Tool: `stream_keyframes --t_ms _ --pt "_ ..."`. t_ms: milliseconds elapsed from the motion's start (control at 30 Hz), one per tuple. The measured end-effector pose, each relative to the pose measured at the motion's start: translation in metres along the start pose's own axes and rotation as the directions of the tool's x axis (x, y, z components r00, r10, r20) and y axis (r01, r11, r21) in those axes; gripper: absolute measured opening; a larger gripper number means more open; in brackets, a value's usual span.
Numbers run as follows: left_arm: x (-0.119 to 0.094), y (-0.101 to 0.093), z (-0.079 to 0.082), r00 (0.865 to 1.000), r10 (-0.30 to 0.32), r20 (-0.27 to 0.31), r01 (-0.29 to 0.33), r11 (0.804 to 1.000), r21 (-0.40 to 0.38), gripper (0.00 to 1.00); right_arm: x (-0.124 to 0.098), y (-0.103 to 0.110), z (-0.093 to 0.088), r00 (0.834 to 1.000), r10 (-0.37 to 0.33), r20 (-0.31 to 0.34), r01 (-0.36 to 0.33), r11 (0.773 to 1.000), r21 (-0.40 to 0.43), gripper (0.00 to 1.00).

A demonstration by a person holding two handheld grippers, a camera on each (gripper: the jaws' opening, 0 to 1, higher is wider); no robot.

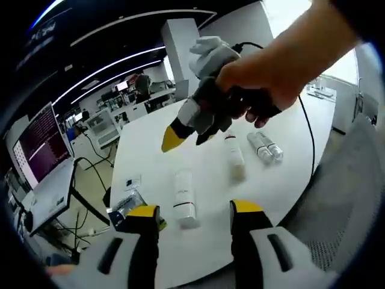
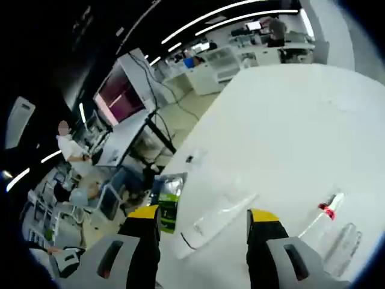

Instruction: Arrange the skincare products in the storage area until every visible bottle or jar stands upright without overlapping.

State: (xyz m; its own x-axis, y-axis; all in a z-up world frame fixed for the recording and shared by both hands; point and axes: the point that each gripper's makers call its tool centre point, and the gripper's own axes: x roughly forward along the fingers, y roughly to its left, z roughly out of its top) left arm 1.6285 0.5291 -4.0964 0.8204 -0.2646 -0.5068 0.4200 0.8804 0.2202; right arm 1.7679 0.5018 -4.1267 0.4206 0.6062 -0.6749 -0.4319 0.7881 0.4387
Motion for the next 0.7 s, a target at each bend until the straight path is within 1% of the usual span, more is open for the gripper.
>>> stream_keyframes --t_ms 167,267,367,567,700 --pt "0.000 0.002 -0.003 1.000 0.008 -0.013 -0.008 1.000 0.005 0.39 0.027 0.010 -0.006 0.997 -0.014 -0.071 0.013 1.000 -0.012 0.62" --pt "0.000 0.004 -0.003 1.000 0.012 -0.014 -0.012 1.000 0.000 0.38 0.038 0.011 -0.010 0.994 -0.036 -0.103 0.033 0.999 -0.030 0.61" --pt "-0.001 0.005 -0.004 1.000 0.017 -0.016 -0.017 1.000 0.000 0.36 0.048 0.012 -0.014 0.990 -0.048 -0.133 0.044 0.998 -0.036 0.60" --pt "-0.001 0.006 -0.004 1.000 0.021 -0.014 -0.021 1.000 0.000 0.34 0.061 0.010 -0.023 0.981 -0.096 -0.169 0.085 0.994 -0.076 0.62" --pt "-0.002 0.007 -0.005 1.000 0.022 -0.015 -0.022 1.000 0.000 0.32 0.069 0.010 -0.028 0.974 -0.107 -0.197 0.093 0.992 -0.080 0.64"
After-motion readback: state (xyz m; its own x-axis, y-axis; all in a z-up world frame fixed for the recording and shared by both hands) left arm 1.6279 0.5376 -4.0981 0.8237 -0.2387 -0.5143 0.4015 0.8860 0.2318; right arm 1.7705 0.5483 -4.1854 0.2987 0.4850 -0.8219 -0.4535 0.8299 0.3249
